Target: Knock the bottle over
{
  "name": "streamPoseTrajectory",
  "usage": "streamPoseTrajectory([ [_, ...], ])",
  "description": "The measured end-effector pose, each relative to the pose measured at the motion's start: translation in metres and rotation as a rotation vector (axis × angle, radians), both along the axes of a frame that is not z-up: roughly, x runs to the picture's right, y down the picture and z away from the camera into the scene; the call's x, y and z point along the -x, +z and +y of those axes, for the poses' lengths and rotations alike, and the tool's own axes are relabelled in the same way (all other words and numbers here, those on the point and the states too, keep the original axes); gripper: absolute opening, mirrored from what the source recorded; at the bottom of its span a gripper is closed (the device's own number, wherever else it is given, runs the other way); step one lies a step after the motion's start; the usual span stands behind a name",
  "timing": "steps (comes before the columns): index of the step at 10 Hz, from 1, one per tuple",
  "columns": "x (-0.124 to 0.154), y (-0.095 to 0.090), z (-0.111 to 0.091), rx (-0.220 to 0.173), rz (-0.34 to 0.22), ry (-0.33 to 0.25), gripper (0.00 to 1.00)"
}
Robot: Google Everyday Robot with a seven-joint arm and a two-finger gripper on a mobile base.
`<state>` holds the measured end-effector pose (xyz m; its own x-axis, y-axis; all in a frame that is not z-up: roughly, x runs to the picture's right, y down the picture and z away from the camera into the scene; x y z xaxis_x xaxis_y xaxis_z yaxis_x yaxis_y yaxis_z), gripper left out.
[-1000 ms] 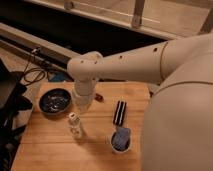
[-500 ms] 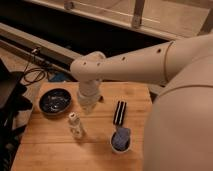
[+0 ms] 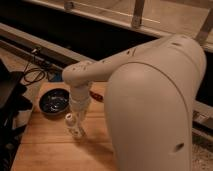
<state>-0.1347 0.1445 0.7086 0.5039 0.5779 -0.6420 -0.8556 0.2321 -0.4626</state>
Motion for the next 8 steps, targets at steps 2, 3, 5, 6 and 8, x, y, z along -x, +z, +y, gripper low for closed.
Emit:
streamPoseTrajectory([
  [2,0.034,-0.005,-0.006,-0.001,-0.074,-0.018,0.0],
  [3,0.049,-0.009,-0.01,-0.006,-0.112,-0.023,0.0],
  [5,0.08,-0.018,-0.018,-0.031,-0.19,-0.036,0.0],
  [6,0.088,-0.022,-0.025,-0.064,-0.2,-0.032,0.0],
  [8,0.088,-0.025,-0.035,-0.086,-0.208,-0.021,0.0],
])
